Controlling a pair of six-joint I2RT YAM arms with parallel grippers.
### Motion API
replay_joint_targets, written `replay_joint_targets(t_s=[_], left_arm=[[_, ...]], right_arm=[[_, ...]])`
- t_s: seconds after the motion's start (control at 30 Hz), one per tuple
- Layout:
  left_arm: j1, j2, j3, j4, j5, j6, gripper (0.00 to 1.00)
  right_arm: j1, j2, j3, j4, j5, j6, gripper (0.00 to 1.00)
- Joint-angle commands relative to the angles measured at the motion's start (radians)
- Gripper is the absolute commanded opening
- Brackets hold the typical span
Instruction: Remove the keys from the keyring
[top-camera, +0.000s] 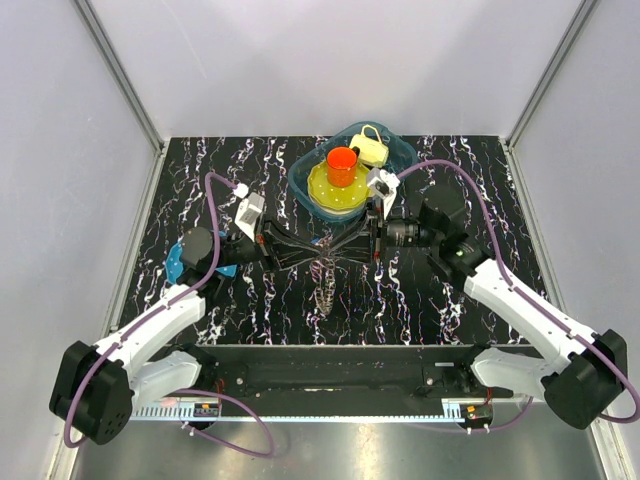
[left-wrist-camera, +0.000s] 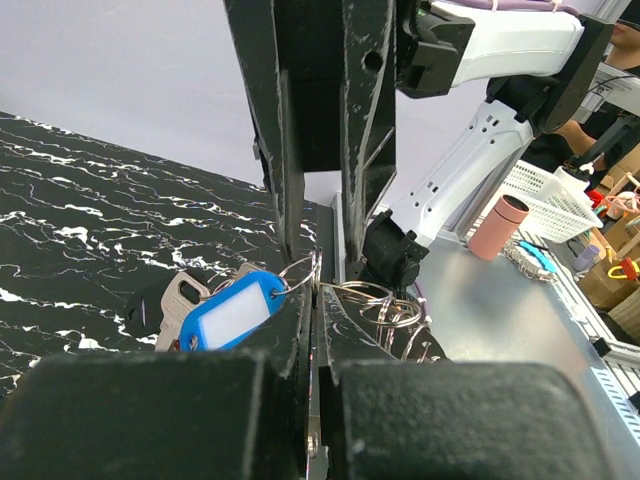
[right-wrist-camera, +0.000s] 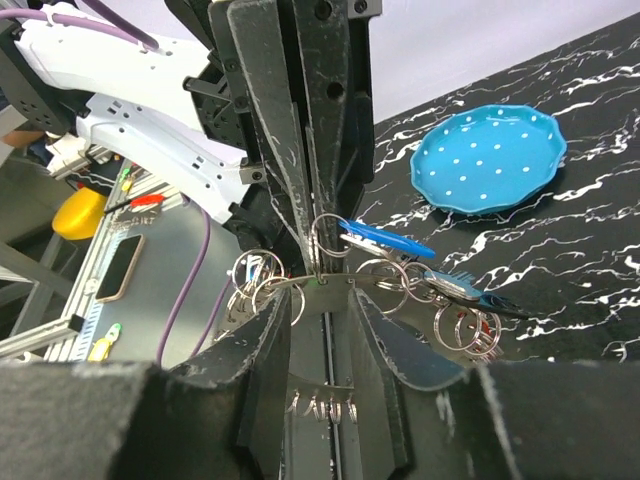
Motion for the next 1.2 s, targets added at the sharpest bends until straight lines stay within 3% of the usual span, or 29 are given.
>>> replay_joint_targets(t_s=[0.0, 0.63, 1.17], left_arm=[[-0.001, -0.030, 0.031, 0.027, -0.023, 0.031, 0.00], [-0.001, -0.018, 0.031, 0.036, -0.018, 0.019, 0.00], [-0.001, -0.003, 0.028, 0.053, -0.018, -0.001, 0.00]], right_arm=[[0.008, -0.014, 0.075, -0.069, 0.025, -0.066, 0.36], [0.009, 0.051, 0.064, 0.078, -0.017, 0.022, 0.31], [0.015, 0.075, 0.055, 0.107, -0.041, 0.048, 0.25]])
